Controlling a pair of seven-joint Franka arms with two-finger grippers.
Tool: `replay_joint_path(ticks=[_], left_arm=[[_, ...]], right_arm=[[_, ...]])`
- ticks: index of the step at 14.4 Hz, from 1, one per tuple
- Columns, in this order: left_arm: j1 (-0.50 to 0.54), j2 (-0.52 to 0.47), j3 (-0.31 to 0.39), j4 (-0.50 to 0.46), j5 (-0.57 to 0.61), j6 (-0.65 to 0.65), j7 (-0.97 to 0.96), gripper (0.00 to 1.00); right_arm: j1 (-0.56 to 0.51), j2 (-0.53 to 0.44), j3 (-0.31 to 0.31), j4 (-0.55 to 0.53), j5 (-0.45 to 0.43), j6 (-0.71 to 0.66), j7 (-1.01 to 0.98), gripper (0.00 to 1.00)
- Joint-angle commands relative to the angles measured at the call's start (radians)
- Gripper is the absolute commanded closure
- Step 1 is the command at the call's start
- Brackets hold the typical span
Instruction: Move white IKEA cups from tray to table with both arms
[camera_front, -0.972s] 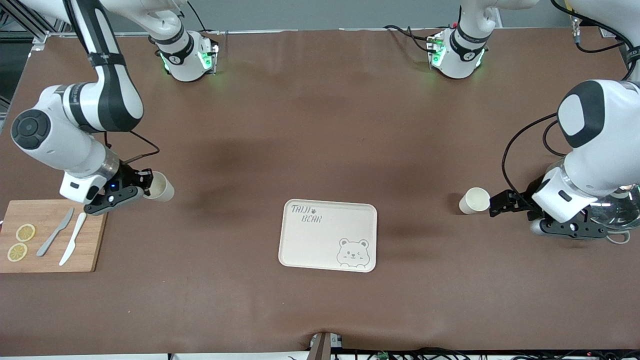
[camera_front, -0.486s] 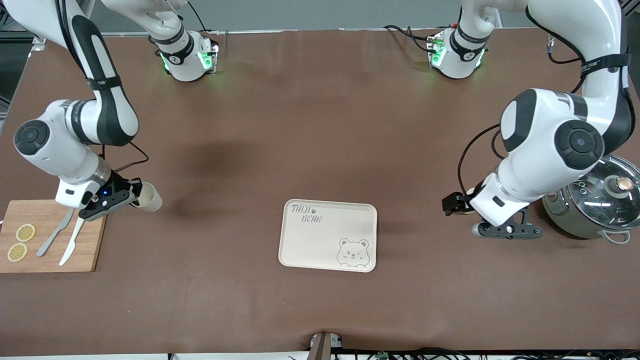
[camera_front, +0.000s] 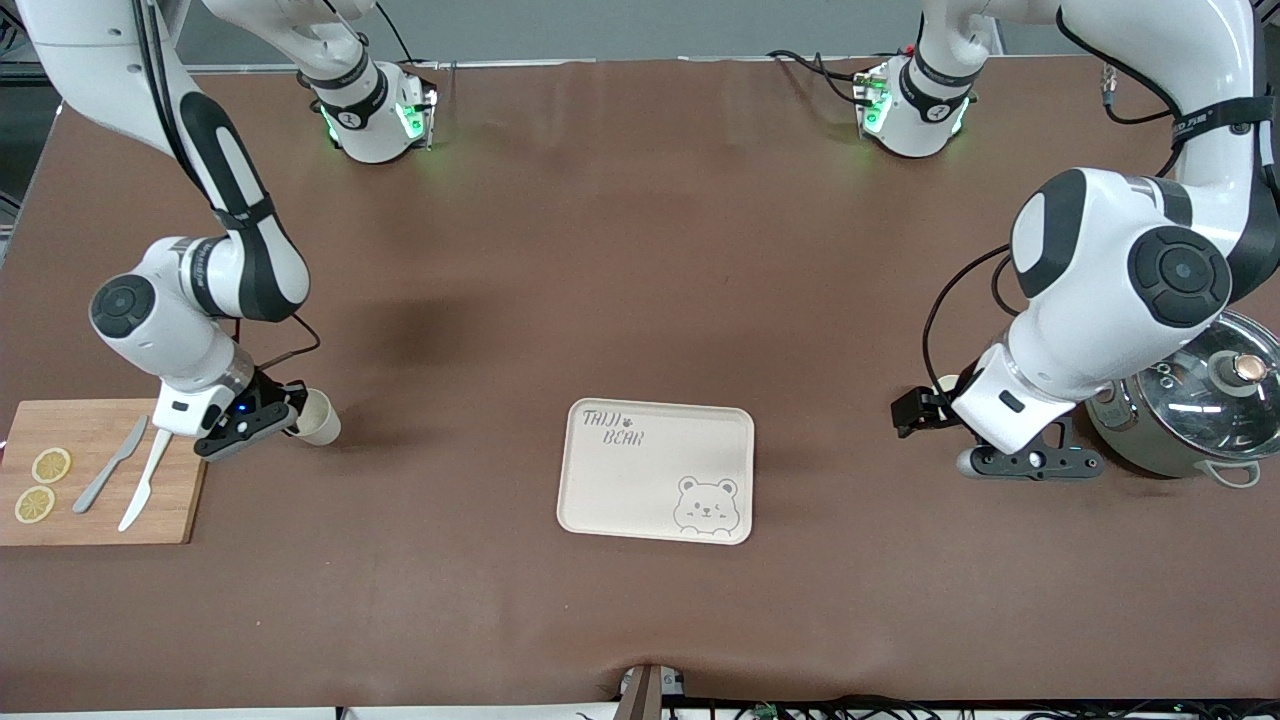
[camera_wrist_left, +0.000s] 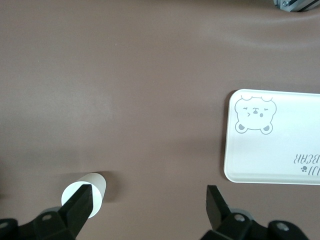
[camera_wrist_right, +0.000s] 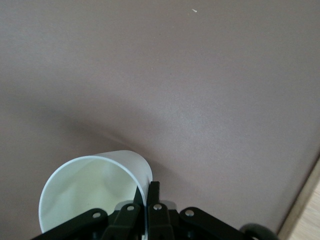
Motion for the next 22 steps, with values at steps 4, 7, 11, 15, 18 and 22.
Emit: replay_joint_path(ticks=[4, 7, 11, 15, 18, 22], left_arm=[[0.059, -0.018, 0.020, 0.013, 0.024, -0.030, 0.069, 0.00], [0.126, -0.036, 0.020, 0.012, 0.026, -0.061, 0.180, 0.00], [0.180, -0.065, 0.020, 0.013, 0.017, -0.101, 0.255, 0.00], [0.206, -0.119, 0.019, 0.015, 0.015, -0.188, 0.249, 0.00], [0.281, -0.149, -0.064, 0.013, 0.015, -0.220, 0.239, 0.00], [0.274, -0.183, -0.076, 0.015, 0.020, -0.257, 0.241, 0.00]], right_arm=[[-0.021, 0.028, 0.019, 0.009, 0.009, 0.044, -0.019, 0.91], [-0.026, 0.018, 0.019, 0.022, 0.009, 0.027, -0.013, 0.00], [-0.055, -0.033, 0.018, 0.188, 0.010, -0.328, -0.008, 0.00], [-0.076, -0.068, 0.006, 0.438, 0.070, -0.776, 0.099, 0.00], [-0.081, -0.100, 0.004, 0.620, 0.063, -1.022, 0.223, 0.00], [-0.081, -0.234, 0.004, 0.632, 0.055, -1.030, 0.306, 0.00]])
